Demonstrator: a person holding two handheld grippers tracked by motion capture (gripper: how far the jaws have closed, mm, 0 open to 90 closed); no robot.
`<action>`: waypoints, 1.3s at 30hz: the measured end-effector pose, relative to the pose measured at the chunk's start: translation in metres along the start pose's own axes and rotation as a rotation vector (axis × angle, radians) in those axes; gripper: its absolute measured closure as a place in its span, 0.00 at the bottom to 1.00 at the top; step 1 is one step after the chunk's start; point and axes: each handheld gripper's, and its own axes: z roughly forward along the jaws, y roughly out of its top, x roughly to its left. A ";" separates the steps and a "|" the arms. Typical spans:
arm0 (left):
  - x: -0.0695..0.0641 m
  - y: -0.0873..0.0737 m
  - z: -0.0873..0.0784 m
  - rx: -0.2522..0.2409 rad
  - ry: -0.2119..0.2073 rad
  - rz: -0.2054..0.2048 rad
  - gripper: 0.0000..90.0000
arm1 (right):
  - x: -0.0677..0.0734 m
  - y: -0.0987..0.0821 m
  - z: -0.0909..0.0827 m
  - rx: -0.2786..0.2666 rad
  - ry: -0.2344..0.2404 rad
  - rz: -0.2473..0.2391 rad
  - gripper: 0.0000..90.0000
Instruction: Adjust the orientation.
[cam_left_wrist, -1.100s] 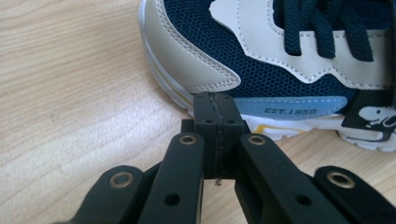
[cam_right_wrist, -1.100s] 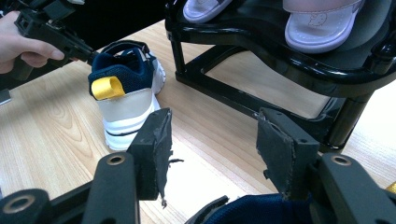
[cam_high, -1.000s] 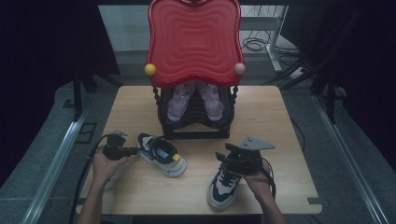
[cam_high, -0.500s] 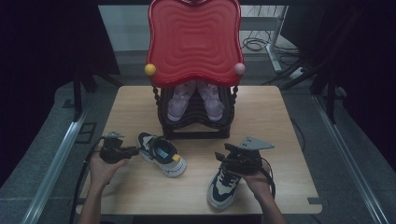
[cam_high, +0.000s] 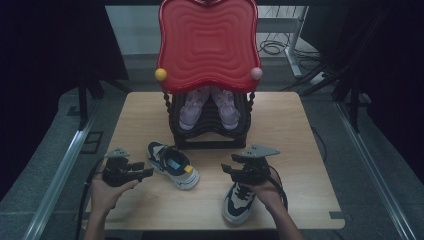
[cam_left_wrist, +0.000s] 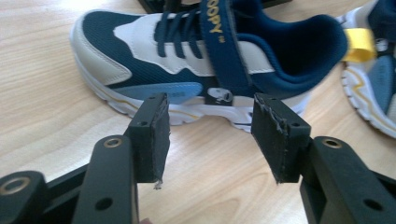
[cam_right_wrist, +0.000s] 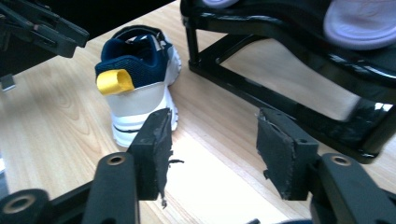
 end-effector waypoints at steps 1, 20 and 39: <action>-0.002 -0.001 -0.001 -0.001 -0.007 0.000 0.51 | 0.000 0.002 0.002 0.003 0.008 0.002 0.55; -0.019 -0.008 -0.016 -0.011 0.038 0.016 0.43 | 0.012 0.044 0.052 0.130 0.085 -0.048 0.99; -0.027 -0.006 -0.030 -0.057 0.036 0.030 0.43 | 0.025 0.053 0.117 0.277 0.082 -0.078 1.00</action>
